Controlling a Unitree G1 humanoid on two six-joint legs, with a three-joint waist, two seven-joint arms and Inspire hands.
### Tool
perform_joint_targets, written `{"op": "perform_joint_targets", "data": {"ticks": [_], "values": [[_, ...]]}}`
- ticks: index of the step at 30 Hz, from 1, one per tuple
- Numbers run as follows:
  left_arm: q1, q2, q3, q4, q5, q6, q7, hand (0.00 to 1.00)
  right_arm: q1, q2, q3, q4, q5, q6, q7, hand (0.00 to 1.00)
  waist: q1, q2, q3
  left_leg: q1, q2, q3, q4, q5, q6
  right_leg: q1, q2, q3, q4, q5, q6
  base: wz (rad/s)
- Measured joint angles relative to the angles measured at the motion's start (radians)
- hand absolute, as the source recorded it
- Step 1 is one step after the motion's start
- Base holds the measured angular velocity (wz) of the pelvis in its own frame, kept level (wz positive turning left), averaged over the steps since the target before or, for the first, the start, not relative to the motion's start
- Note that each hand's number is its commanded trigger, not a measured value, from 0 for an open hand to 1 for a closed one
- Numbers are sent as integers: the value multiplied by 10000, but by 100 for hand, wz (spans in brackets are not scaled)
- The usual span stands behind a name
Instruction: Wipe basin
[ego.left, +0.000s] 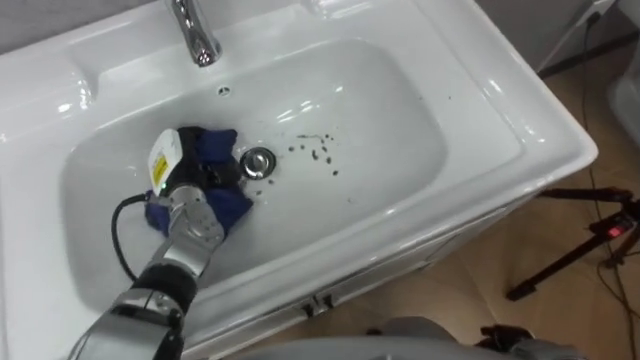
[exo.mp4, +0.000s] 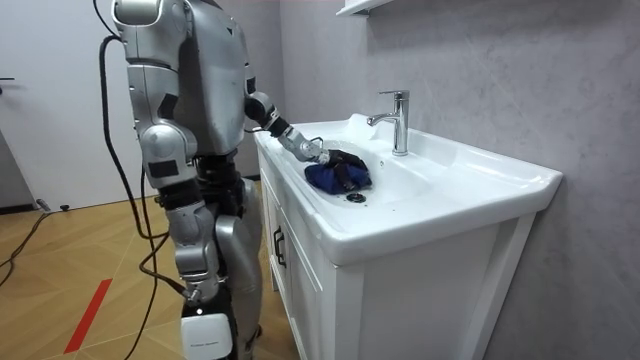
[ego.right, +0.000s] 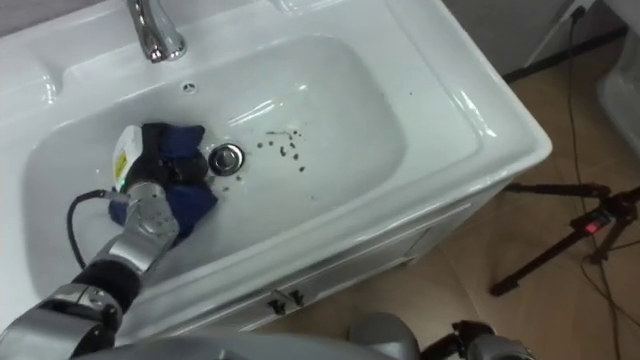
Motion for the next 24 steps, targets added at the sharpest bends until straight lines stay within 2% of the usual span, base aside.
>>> {"op": "perform_joint_targets", "data": {"ticks": [1, 5, 8, 12, 14, 16, 20, 24], "values": [[-72, -59, -91, 89, 3, -113, 13, 100, -10, 8, 10, 3, 253, -199, -57, 0, -8, 9, 1, -97, 5, 98, 25, 17, 26, -64, 5, 9, -75, 78, 5, -5], [-470, -329, -44, 218, 4, -354, 131, 100, -1, 46, -9, 147, 599, -405, -135, 0, -166, -13, -3, -521, -48, 128, 56, 69, 112, -497, -39, 14, -29, 196, 60, 3], [-895, -428, -37, 606, -26, -511, 156, 100, -8, 99, 15, 153, 957, -595, -223, 0, -282, -34, 10, -747, -49, 149, 67, 98, 160, -710, -33, 38, -43, 335, 66, -3], [-1493, -626, -25, 1077, -500, -592, 169, 100, -31, 125, 110, 209, 1405, -597, -297, 0, -314, -77, 22, -959, -65, 394, 80, 158, 258, -1046, -33, 231, -33, 432, 83, -12], [-1834, -746, -9, 1404, -796, -627, 185, 100, -91, 152, 383, 227, 1546, -595, -297, 0, -554, -148, 63, -1051, -75, 508, 102, 175, 286, -1196, -53, 287, 75, 459, 82, -12], [-1994, -755, 38, 1501, -1083, -654, 192, 100, -180, 183, 474, 287, 1656, -598, -285, 0, -587, -237, 114, -1089, -72, 640, 133, 181, 296, -1304, -57, 346, 129, 475, 70, -16], [-2218, -650, 27, 1551, -1590, -819, 190, 100, -240, 209, 620, 429, 1669, -580, -283, 0, -682, -312, 137, -1499, -71, 673, 411, 187, 306, -1633, -42, 500, 171, 579, 94, -3], [-2251, -537, 23, 1571, -1768, -821, 186, 100, -228, 218, 669, 438, 1434, -558, -342, 0, -874, -362, 157, -1557, -98, 712, 426, 205, 337, -1748, -75, 519, 318, 582, 101, 0]]}}
